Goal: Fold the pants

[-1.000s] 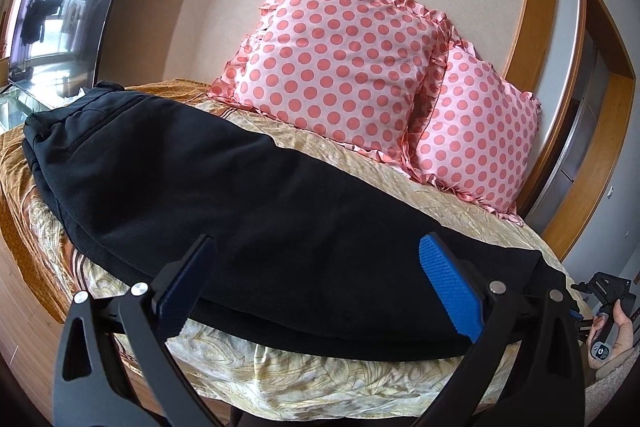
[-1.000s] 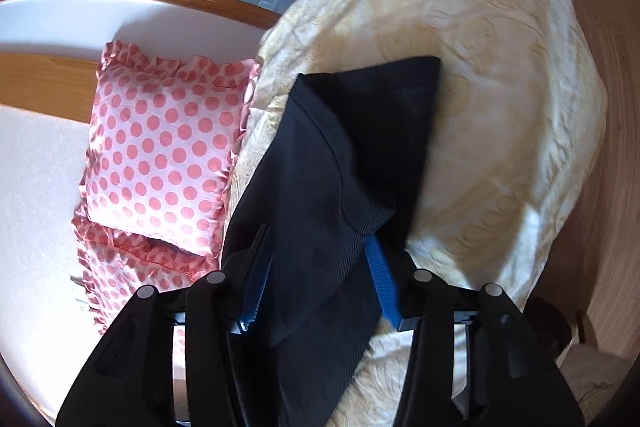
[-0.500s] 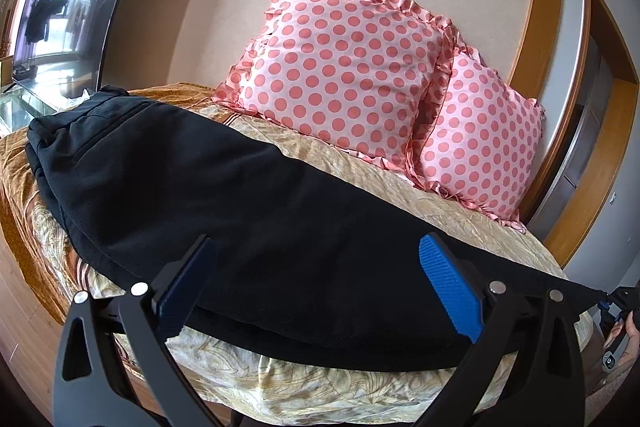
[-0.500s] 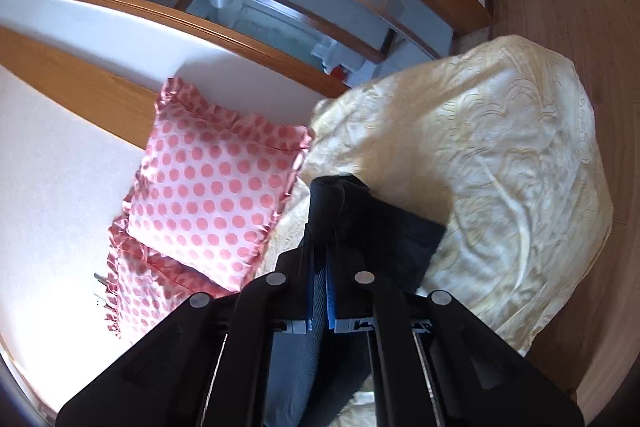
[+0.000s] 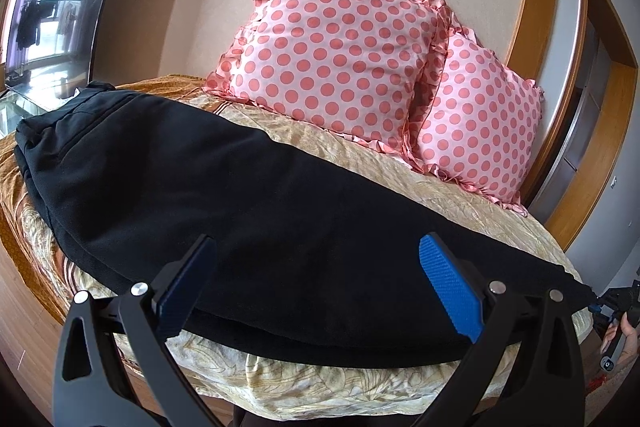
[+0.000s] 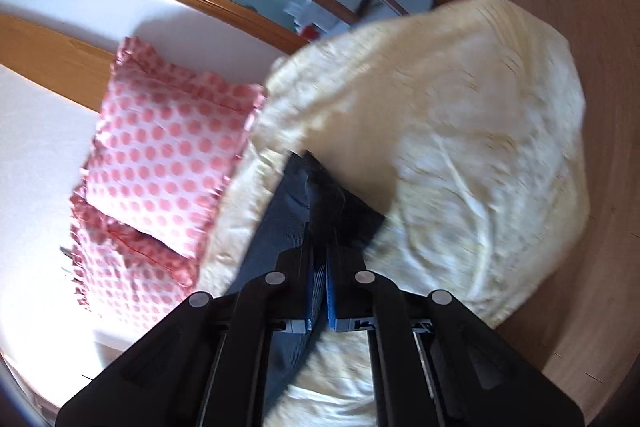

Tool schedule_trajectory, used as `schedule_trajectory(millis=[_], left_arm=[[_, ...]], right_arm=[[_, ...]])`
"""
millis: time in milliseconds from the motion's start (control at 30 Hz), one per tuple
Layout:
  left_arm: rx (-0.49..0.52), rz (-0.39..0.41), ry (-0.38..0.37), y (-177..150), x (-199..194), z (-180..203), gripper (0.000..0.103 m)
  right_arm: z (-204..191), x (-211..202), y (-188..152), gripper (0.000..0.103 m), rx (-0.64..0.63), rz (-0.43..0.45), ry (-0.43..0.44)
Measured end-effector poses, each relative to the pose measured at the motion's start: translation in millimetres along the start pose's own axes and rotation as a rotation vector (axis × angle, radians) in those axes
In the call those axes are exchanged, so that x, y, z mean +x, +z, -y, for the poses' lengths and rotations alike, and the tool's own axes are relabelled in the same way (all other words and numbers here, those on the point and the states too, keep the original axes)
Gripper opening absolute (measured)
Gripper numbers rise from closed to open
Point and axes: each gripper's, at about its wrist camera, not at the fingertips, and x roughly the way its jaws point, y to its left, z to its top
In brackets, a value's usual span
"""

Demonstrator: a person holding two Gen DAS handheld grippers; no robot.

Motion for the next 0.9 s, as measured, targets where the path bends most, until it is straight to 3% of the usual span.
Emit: schedule_trajectory(millis=[100, 167, 267, 333, 400, 433, 533, 567, 667, 767, 833, 900], left_arm=[[0.015, -0.009, -0.013, 1, 2, 6, 0.101], [0.021, -0.009, -0.022, 2, 3, 9, 0.101], [0.028, -0.01, -0.029, 2, 5, 14, 0.101], [0.031, -0.02, -0.039, 2, 7, 17, 0.101], [0.038, -0.032, -0.054, 1, 10, 23, 0.101], [0.042, -0.037, -0.059, 1, 12, 26, 0.101], [0.055, -0.047, -0.074, -1, 14, 35, 0.101], [0.062, -0.049, -0.077, -2, 14, 38, 0.101], [0.087, -0.046, -0.071, -4, 13, 44, 0.101], [0.105, -0.044, -0.063, -3, 13, 48, 0.101], [0.106, -0.051, -0.063, -2, 16, 49, 0.101], [0.104, -0.059, -0.067, -2, 20, 50, 0.101]], right_arm=[[7, -8, -2, 0.044, 0.042, -0.036, 0.008], [1, -27, -3, 0.054, 0.008, 0.018, -0.061], [-27, -55, 3, 0.062, -0.146, 0.157, -0.123], [-48, -57, 14, 0.066, -0.245, 0.2, -0.149], [-80, -37, 28, 0.074, -0.431, 0.138, -0.142], [-94, -17, 34, 0.074, -0.521, 0.077, -0.168], [-104, 35, 49, 0.066, -0.621, -0.041, -0.284], [-100, 52, 56, 0.059, -0.61, -0.078, -0.311], [-88, 80, 67, 0.059, -0.553, -0.163, -0.288], [-82, 94, 61, 0.059, -0.577, -0.199, -0.309], [-82, 97, 57, 0.05, -0.583, -0.213, -0.276], [-85, 95, 51, 0.023, -0.611, -0.21, -0.253]])
